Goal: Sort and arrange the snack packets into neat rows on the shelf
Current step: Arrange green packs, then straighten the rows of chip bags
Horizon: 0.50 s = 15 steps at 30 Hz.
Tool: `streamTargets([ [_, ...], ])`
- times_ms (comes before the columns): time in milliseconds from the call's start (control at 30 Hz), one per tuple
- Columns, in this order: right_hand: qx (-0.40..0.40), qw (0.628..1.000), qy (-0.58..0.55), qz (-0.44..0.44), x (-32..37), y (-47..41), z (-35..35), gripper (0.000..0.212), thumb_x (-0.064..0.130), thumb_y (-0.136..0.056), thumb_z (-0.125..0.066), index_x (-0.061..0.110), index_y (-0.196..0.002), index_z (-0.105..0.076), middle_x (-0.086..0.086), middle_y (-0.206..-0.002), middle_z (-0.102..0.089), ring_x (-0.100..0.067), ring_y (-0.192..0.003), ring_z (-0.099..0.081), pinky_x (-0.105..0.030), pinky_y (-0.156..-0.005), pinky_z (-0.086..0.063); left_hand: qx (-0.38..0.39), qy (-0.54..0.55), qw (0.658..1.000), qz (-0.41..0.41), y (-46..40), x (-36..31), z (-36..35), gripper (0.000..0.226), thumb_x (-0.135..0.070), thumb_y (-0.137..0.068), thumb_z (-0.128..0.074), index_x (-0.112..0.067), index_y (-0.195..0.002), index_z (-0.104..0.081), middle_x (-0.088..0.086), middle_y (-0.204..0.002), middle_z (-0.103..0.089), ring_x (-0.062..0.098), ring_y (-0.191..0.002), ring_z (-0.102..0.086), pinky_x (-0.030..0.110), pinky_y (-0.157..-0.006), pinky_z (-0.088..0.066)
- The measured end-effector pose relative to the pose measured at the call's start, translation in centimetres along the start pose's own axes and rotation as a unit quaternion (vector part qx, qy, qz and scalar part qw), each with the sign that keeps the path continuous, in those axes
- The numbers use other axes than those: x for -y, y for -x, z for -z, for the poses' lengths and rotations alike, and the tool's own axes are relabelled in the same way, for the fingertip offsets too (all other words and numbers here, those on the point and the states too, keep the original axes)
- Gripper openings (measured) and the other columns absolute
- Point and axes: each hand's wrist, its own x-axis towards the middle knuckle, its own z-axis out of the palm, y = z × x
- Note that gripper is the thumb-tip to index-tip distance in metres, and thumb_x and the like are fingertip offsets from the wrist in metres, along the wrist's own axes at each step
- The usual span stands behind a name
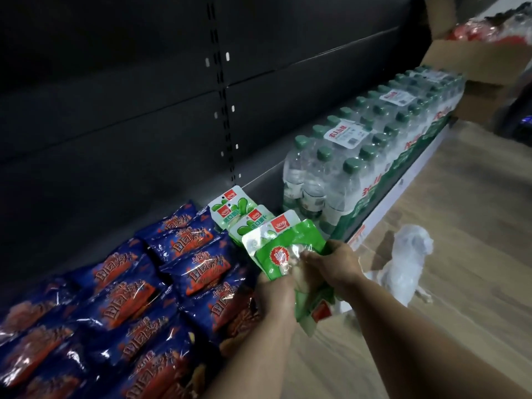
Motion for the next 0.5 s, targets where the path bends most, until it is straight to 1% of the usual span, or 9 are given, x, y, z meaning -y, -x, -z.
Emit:
streamTargets([
  [100, 0.019, 1.000, 0.014, 0.014, -0.9, -1.3, 0.3, 0.014, 0.017, -0.083, -0.073, 0.012, -0.094, -0.064, 0.007, -0.069, -0.060, -0.004, -0.058, -0.054, -0.008, -0.041, -0.039, -0.011, -0.001, 1.000, -0.003, -1.2, 1.2, -0.5, 0.015, 0.002, -0.073, -0.062, -0.007, -0.085, -0.065, 0.010, -0.092, -0.071, 0.029, -0.088, -0.068, 0.053, -0.084, -0.054],
  [167, 0.036, 0.999, 0.018, 0.015, -1.3, -2.1, 0.2, 0.015, 0.014, -0.082, -0.074, 0.011, -0.094, -0.065, 0.005, -0.070, -0.062, -0.006, -0.058, -0.055, -0.008, -0.044, -0.041, -0.045, 0.020, 0.999, 0.000, -2.1, 2.4, -0.9, 0.025, 0.008, -0.075, -0.060, -0.006, -0.094, -0.068, 0.013, -0.091, -0.072, 0.033, -0.087, -0.069, 0.052, -0.080, -0.054],
  [267, 0.057, 0.998, 0.020, 0.011, -1.8, -3.3, -0.2, 0.019, 0.015, -0.080, -0.076, 0.007, -0.094, -0.066, 0.001, -0.073, -0.065, -0.014, -0.063, -0.060, -0.023, -0.063, -0.050, -0.070, 0.064, 0.996, -0.002, -3.2, 3.7, -1.2, 0.031, 0.012, -0.076, -0.059, -0.006, -0.099, -0.068, 0.018, -0.092, -0.071, 0.038, -0.087, -0.068, 0.051, -0.077, -0.054],
  [300, 0.059, 0.998, 0.023, 0.012, -2.0, -3.7, -0.4, 0.016, 0.015, -0.080, -0.076, 0.010, -0.091, -0.065, 0.001, -0.073, -0.065, -0.015, -0.064, -0.061, -0.027, -0.067, -0.051, -0.062, 0.082, 0.995, 0.000, -3.3, 3.5, -1.3, 0.031, 0.012, -0.079, -0.056, -0.004, -0.103, -0.067, 0.018, -0.094, -0.070, 0.035, -0.087, -0.067, 0.047, -0.077, -0.053],
  [367, 0.056, 0.997, 0.041, 0.017, -2.2, -4.5, -0.7, 0.012, 0.016, -0.080, -0.075, 0.015, -0.086, -0.064, 0.002, -0.073, -0.066, -0.018, -0.068, -0.063, -0.031, -0.071, -0.054, -0.047, 0.109, 0.993, 0.001, -3.6, 3.4, -1.4, 0.032, 0.013, -0.085, -0.049, 0.001, -0.112, -0.063, 0.022, -0.099, -0.066, 0.030, -0.087, -0.062, 0.039, -0.078, -0.047],
  [400, 0.059, 0.997, 0.050, 0.021, -2.2, -4.9, -0.9, 0.012, 0.017, -0.081, -0.075, 0.015, -0.085, -0.064, 0.002, -0.073, -0.065, -0.019, -0.069, -0.063, -0.031, -0.070, -0.054, -0.044, 0.111, 0.993, -0.004, -3.6, 3.2, -1.5, 0.032, 0.012, -0.085, -0.050, 0.000, -0.112, -0.062, 0.022, -0.100, -0.066, 0.029, -0.089, -0.061, 0.039, -0.079, -0.046],
  [433, 0.064, 0.996, 0.056, 0.024, -2.2, -5.2, -1.0, 0.011, 0.017, -0.081, -0.074, 0.014, -0.085, -0.064, 0.001, -0.072, -0.065, -0.019, -0.068, -0.062, -0.029, -0.067, -0.052, -0.046, 0.102, 0.994, -0.011, -3.7, 3.3, -1.4, 0.031, 0.009, -0.082, -0.055, -0.004, -0.110, -0.064, 0.018, -0.099, -0.068, 0.030, -0.089, -0.063, 0.040, -0.080, -0.048],
  [500, 0.077, 0.995, 0.060, 0.029, -2.2, -5.6, -1.5, 0.012, 0.013, -0.082, -0.073, 0.012, -0.079, -0.062, -0.001, -0.070, -0.063, -0.018, -0.065, -0.059, -0.025, -0.060, -0.048, -0.073, 0.051, 0.996, -0.018, -3.7, 3.2, -1.5, 0.036, -0.003, -0.068, -0.062, -0.011, -0.103, -0.066, 0.011, -0.095, -0.071, 0.031, -0.088, -0.067, 0.045, -0.083, -0.052],
])
